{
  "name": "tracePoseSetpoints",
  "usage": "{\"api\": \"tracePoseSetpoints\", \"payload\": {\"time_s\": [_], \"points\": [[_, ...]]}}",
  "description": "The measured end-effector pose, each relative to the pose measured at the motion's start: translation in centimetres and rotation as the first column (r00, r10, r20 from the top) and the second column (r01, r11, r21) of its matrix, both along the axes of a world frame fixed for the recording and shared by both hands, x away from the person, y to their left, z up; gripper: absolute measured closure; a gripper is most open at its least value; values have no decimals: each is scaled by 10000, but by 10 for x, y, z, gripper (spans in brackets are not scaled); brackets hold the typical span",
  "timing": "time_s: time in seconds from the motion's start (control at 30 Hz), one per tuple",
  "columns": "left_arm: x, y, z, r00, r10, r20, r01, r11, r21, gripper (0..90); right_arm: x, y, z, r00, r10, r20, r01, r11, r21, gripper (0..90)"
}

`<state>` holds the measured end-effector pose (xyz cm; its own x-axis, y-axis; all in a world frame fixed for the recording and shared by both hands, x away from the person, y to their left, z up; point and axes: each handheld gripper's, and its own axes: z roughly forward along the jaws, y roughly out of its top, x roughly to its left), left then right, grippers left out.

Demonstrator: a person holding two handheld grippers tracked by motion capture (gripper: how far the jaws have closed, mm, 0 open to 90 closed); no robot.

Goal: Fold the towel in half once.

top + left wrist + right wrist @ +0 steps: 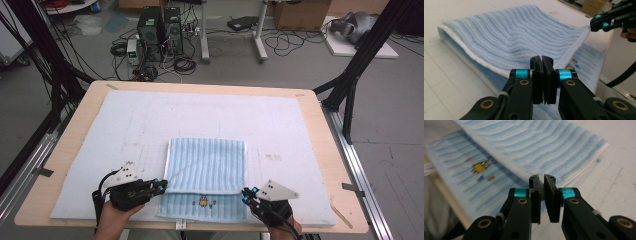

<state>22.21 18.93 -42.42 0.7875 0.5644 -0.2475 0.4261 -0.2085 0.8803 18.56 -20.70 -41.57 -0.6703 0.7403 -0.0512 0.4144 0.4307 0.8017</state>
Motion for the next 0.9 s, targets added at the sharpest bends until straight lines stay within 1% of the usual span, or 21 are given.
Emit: {"api": "tracePoseSetpoints", "payload": {"time_s": [0.07,0.23,0.33,0.4,0.47,0.53,0.57,0.6,0.63,0.7,0.73,0.77,0.8,0.83,0.87,0.9], "points": [[-6,1,-2,10000,-16,1,16,10000,81,865,-7,2,-4,10000,55,-47,-56,9999,-106,839],[-16,2,-9,9997,-167,-193,172,9995,272,858,-18,1,-9,9999,112,-46,-111,9999,103,839],[-22,5,-15,9992,-195,-360,211,9988,434,862,-22,-1,-11,10000,88,-24,-88,9999,112,839],[-25,7,-17,9988,-275,-413,296,9983,499,869,-25,-3,-12,9998,79,-162,-76,9997,214,839],[-28,8,-18,9982,-366,-466,396,9972,636,870,-29,-4,-13,9997,133,-202,-129,9998,157,839],[-28,10,-19,9984,-333,-457,364,9970,682,870,-35,-5,-15,9996,114,-270,-110,9998,165,837],[-27,10,-19,9989,-229,-413,257,9975,665,860,-36,-5,-17,9994,119,-313,-113,9998,183,821],[-24,11,-19,9995,68,-320,-48,9980,628,808,-37,-5,-19,9994,142,-317,-137,9998,141,757],[-20,11,-17,9989,326,-350,-308,9983,490,711,-37,-5,-19,9998,-40,-208,43,9999,140,661],[-10,11,-12,9973,704,-212,-701,9974,151,588,-33,-7,-18,9994,-341,-116,346,9984,449,597],[-5,10,-9,9969,787,-40,-787,9969,97,568,-31,-9,-15,9986,-536,32,534,9973,496,562],[1,10,-6,9957,919,124,-920,9958,13,535,-26,-10,-13,9972,-731,160,720,9955,616,545],[8,9,-4,9943,1029,263,-1026,9947,-107,495,-21,-13,-10,9961,-862,161,849,9939,700,528],[15,8,-2,9929,1126,372,-1119,9935,-205,481,-15,-14,-7,9940,-1070,224,1051,9918,733,500],[22,8,0,9902,1300,505,-1281,9910,-382,461,-7,-15,-5,9917,-1224,397,1192,9899,763,478],[29,7,1,9875,1463,586,-1427,9879,-609,433,0,-17,-2,9896,-1376,411,1337,9872,865,458]]}}
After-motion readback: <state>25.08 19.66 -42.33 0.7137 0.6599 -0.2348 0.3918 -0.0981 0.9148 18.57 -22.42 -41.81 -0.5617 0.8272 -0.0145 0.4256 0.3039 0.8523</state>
